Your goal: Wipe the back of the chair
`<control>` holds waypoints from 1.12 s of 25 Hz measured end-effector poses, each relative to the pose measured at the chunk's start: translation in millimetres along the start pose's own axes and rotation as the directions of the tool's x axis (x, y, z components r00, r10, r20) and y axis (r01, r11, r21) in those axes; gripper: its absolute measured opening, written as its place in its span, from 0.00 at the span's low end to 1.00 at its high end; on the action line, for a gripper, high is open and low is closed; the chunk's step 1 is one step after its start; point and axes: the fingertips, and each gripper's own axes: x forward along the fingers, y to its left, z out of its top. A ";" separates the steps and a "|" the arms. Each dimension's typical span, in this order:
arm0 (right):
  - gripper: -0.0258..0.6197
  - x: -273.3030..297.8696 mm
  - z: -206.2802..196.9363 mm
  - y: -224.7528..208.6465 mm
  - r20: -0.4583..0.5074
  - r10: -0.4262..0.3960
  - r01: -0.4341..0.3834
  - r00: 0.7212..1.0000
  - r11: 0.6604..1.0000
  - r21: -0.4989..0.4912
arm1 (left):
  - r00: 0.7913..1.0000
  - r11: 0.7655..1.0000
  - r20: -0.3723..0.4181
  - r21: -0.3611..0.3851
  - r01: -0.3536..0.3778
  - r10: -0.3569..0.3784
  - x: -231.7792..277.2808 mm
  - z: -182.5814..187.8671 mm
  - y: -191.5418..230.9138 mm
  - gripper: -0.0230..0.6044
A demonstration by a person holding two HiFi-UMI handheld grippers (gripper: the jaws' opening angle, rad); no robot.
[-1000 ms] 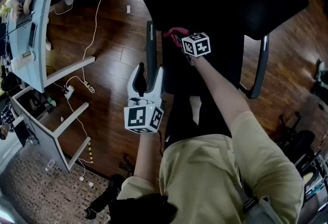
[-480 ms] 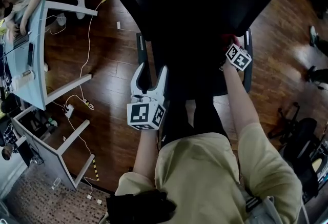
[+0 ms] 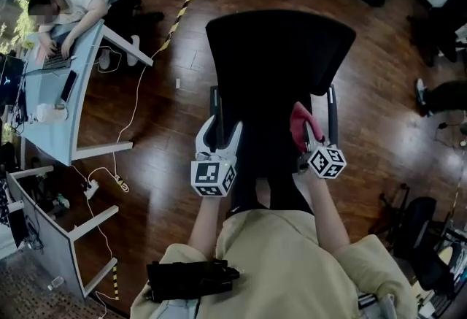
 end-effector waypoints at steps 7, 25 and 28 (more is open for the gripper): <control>0.10 -70.4 65.2 90.5 0.084 0.267 -0.248 0.960 0.951 -0.187 | 0.988 0.998 0.149 0.054 0.025 -0.033 -31.8 50.4 -45.5 0.43; 0.10 -359.9 62.6 50.7 0.199 0.349 -0.264 0.916 0.897 -0.355 | 0.977 0.988 0.207 0.134 -0.079 0.050 -203.7 -18.3 -322.1 0.39; 0.10 -370.7 70.0 66.2 0.235 0.328 -0.210 0.915 0.885 -0.416 | 0.974 0.989 0.224 0.128 -0.069 0.038 -223.1 -16.1 -314.0 0.38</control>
